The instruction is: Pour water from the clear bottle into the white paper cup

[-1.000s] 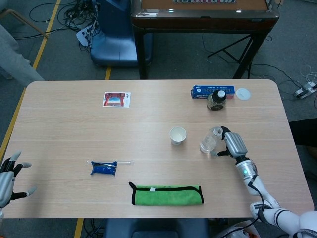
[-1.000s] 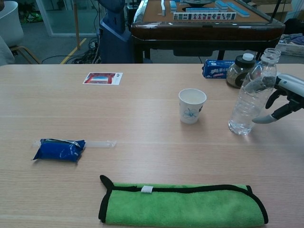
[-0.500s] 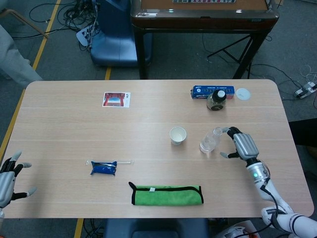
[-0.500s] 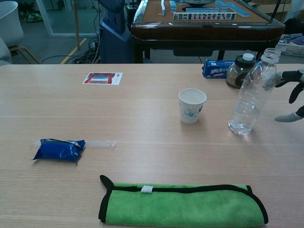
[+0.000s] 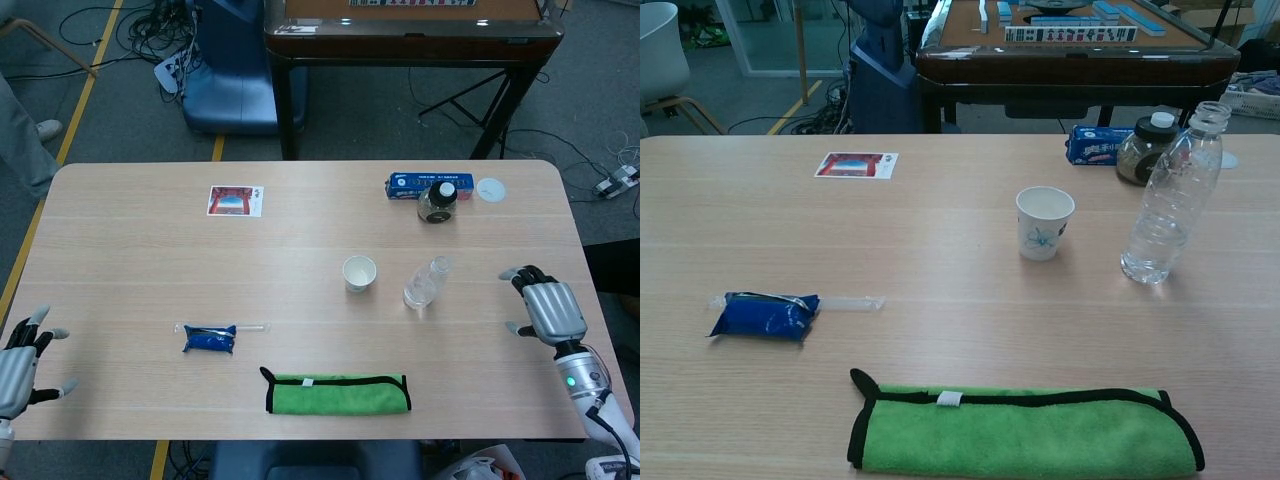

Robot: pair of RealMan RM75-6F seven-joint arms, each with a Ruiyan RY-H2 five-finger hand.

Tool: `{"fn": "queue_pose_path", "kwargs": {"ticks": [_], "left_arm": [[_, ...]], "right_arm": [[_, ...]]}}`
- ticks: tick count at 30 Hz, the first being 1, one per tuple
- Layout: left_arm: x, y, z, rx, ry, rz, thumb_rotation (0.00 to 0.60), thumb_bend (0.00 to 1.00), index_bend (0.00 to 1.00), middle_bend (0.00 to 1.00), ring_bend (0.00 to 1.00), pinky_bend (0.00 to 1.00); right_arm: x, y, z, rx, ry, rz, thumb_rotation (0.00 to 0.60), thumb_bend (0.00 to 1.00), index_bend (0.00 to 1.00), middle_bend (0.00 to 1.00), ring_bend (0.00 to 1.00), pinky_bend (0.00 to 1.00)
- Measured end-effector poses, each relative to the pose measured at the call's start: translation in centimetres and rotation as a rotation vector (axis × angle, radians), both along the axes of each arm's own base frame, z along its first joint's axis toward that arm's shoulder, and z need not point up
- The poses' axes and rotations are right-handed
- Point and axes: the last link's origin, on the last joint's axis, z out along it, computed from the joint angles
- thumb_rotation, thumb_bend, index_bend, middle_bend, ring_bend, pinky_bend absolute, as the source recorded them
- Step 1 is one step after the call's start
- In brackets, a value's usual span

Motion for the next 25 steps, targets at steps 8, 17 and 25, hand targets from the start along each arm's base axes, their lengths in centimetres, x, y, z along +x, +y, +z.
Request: {"fn": "queue_pose_path", "kwargs": {"ticks": [8,17,25], "left_arm": [[0.0,0.0,-0.1,-0.004,0.006,-0.003,0.6,0.1,0.31,0.0,0.06,0.44],[0.0,0.1,-0.4,-0.016,0.007,-0.005,0.6,0.1,0.31,0.0,0.06,0.44],[-0.1,0.1,-0.7,-0.024,0.008,0.001,0.6,0.1,0.31,0.0,0.06,0.44]], "right_arm": [[-0.6,3.6,1.4,-0.074,0.071,-0.004,0.6,0.01,0.27,0.26,0.17,0.41],[0.3,5.5,2.1,-0.109,0.031,0.04,0.6,0.01,0.27,0.27,0.17,0.41],[0.7,5.8,2.3,-0.079,-0.081,0.058,0.6,0.01,0.27,0.28,0.17,0.41]]}}
